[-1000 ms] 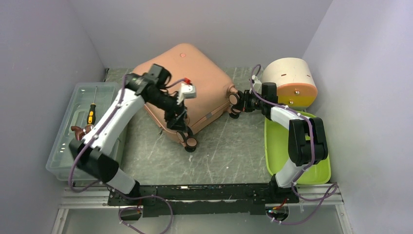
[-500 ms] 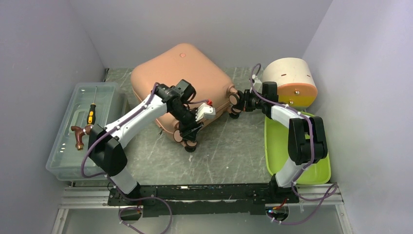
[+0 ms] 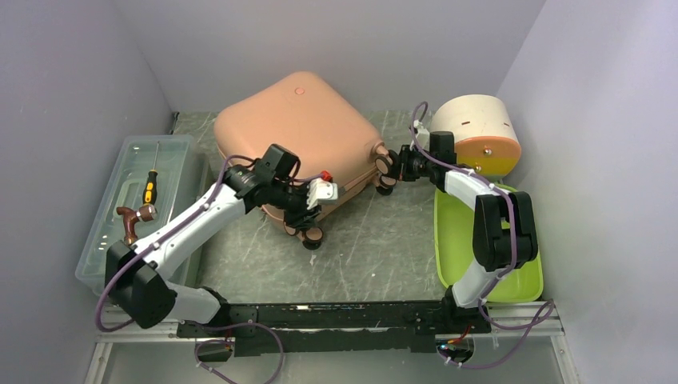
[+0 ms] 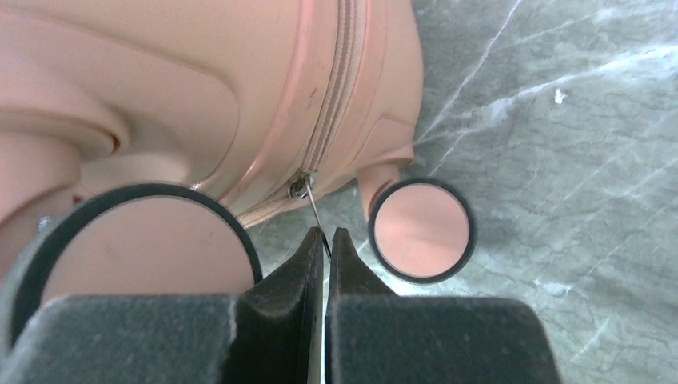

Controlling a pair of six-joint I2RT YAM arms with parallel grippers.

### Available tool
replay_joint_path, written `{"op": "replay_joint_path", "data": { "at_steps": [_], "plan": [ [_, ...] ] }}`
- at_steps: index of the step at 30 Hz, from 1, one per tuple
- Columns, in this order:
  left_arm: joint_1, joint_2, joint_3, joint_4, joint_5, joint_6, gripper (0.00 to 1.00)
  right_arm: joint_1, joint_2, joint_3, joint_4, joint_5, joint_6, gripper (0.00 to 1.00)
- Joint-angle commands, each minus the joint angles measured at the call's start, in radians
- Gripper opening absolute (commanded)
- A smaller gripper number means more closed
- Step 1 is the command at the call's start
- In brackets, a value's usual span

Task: Open, take out, and arrange the luggage
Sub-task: Unzip the zipper of the luggage.

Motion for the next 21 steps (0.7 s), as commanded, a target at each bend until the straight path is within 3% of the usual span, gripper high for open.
{"op": "replay_joint_path", "data": {
  "at_steps": [1, 9, 12, 21],
  "plan": [
    [0.081, -0.128, -0.113, -0.385, -0.107, -0.075, 0.00, -0.068, -0.015, -0.008, 0.081, 0.393, 0.002, 0.00],
    [0.138, -0.196, -0.196, -0.387, -0.110, -0.059, 0.00, -0.059, 0.062, -0.003, 0.191, 0.212, 0.129, 0.00],
    [0.178, -0.215, -0.205, -0.405, -0.124, -0.034, 0.00, -0.044, 0.111, 0.069, 0.110, 0.257, 0.113, 0.00],
    [0.322, -0.313, -0.224, -0.473, -0.075, 0.062, 0.00, -0.040, 0.127, 0.143, 0.087, 0.326, 0.101, 0.00]
  ]
}}
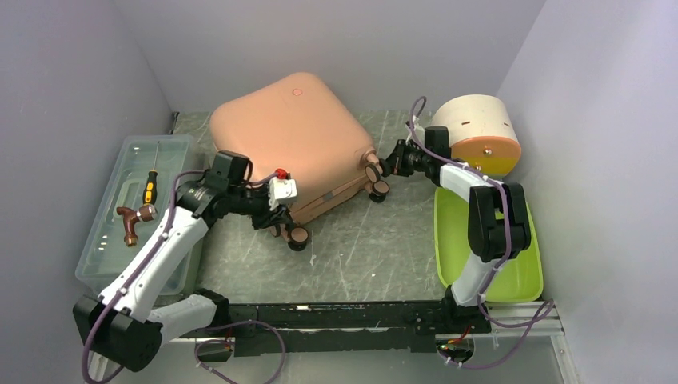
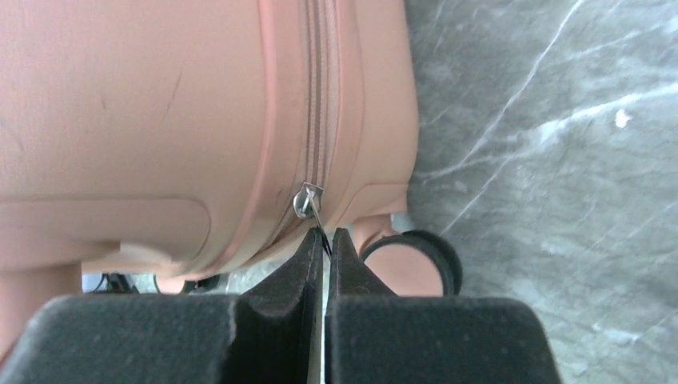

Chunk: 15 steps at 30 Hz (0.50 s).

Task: Open, take out, and arrange the luggage
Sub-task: Unzip the zipper of the luggage.

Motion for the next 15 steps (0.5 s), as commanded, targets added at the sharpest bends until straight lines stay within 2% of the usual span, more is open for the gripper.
{"op": "replay_joint_path", "data": {
  "at_steps": [1, 4, 8, 13, 15],
  "plan": [
    [0.089, -0.062, -0.068, -0.460, -0.163, 0.024, 0.00, -0.053, 0.065, 0.114, 0.022, 0.413, -0.057, 0.00],
    [0.100, -0.077, -0.070, -0.474, -0.156, 0.042, 0.00, -0.032, 0.083, 0.174, -0.043, 0.491, -0.143, 0.00],
    [0.102, -0.082, -0.058, -0.483, -0.140, 0.048, 0.00, -0.030, 0.117, 0.230, -0.076, 0.516, -0.194, 0.00],
    [0.103, -0.070, -0.030, -0.481, -0.134, 0.033, 0.00, -0.031, 0.201, 0.360, -0.168, 0.419, -0.230, 0.00],
    [0.105, -0.086, -0.003, -0.453, -0.144, 0.004, 0.00, -0.030, 0.185, 0.323, -0.133, 0.363, -0.228, 0.00]
  ]
}}
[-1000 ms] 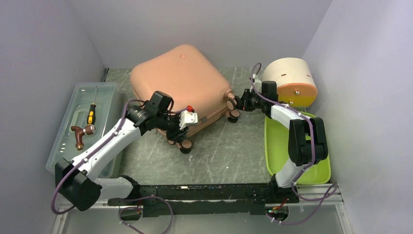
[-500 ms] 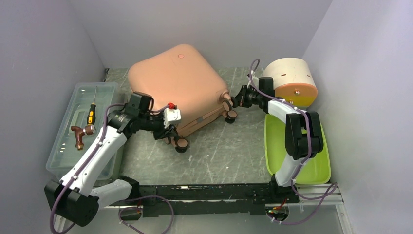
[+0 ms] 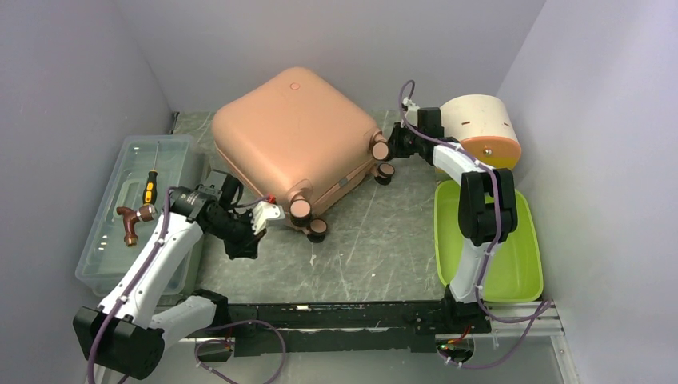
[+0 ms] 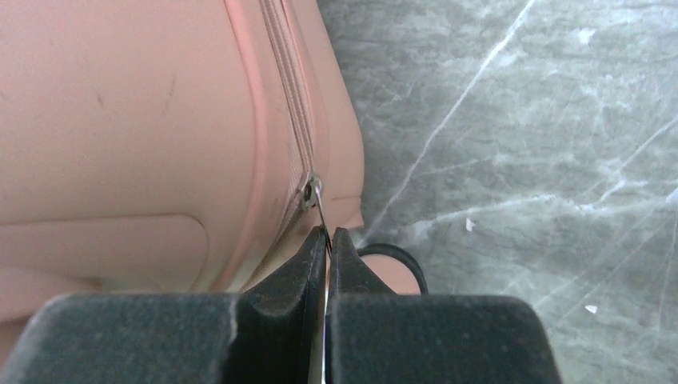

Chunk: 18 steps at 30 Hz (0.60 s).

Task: Open, take out, and arrange the luggage
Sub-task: Unzip the zipper of the luggage.

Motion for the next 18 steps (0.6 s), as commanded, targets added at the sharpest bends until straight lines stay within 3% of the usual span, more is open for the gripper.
{"op": "replay_joint_path", "data": {
  "at_steps": [1, 8, 18],
  "plan": [
    [0.008, -0.030, 0.077, 0.016, -0.018, -0.051, 0.00, -0.053, -0.003, -0.020, 0.053, 0.132, -0.053, 0.00],
    [0.019, -0.054, 0.210, 0.258, -0.164, -0.195, 0.00, -0.051, -0.185, -0.239, 0.188, 0.149, -0.070, 0.00],
    [0.037, 0.031, 0.363, 0.261, -0.097, -0.231, 0.00, -0.053, -0.370, -0.430, 0.112, 0.032, -0.142, 0.00]
  ]
}}
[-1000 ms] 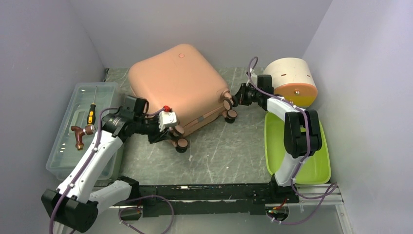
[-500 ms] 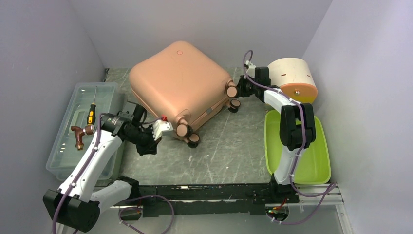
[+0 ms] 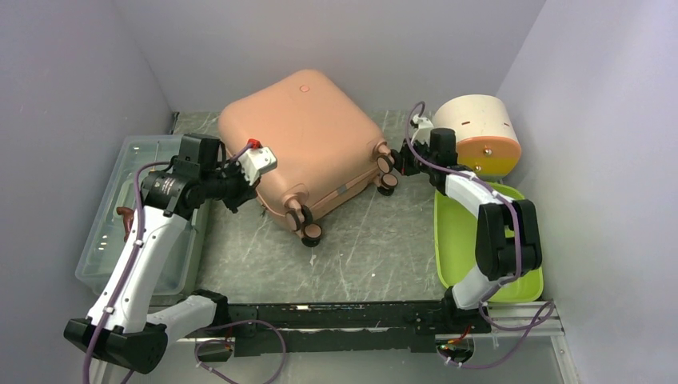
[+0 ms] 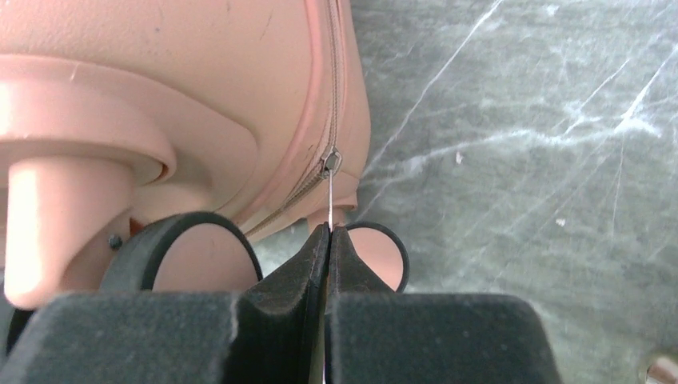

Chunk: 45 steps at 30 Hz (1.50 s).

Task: Open, take out, and arrange the luggage
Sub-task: Unzip the zipper of the luggage.

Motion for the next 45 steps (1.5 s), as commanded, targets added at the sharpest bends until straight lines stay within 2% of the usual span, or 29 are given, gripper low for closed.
{"op": "replay_joint_path", "data": {
  "at_steps": [1, 9, 15, 20, 24, 33, 38, 45],
  "plan": [
    [0.008, 0.003, 0.045, 0.005, 0.055, -0.028, 0.00, -0.040, -0.098, -0.076, -0.118, -0.020, -0.066, 0.00],
    [0.023, -0.023, 0.071, -0.059, 0.136, 0.001, 0.00, -0.037, -0.231, -0.160, -0.260, -0.155, -0.169, 0.00],
    [0.025, -0.011, 0.074, -0.123, 0.295, 0.041, 0.00, -0.040, -0.276, -0.192, -0.295, -0.203, -0.136, 0.00],
    [0.025, 0.055, 0.072, -0.145, 0.399, 0.039, 0.00, -0.058, -0.198, -0.160, -0.249, -0.114, -0.081, 0.00],
    [0.024, 0.134, 0.103, -0.185, 0.487, 0.053, 0.00, -0.072, -0.097, -0.079, -0.222, -0.104, -0.066, 0.00],
    [0.017, 0.200, 0.123, -0.194, 0.666, 0.066, 0.01, -0.077, -0.024, -0.047, -0.164, -0.095, -0.052, 0.00],
    [-0.012, 0.217, 0.086, -0.180, 0.662, 0.063, 0.02, -0.078, -0.012, -0.042, -0.167, -0.087, -0.057, 0.00],
    [-0.081, 0.233, 0.029, -0.110, 0.528, 0.005, 0.02, -0.087, 0.004, -0.017, -0.161, -0.076, -0.057, 0.00]
  ]
}}
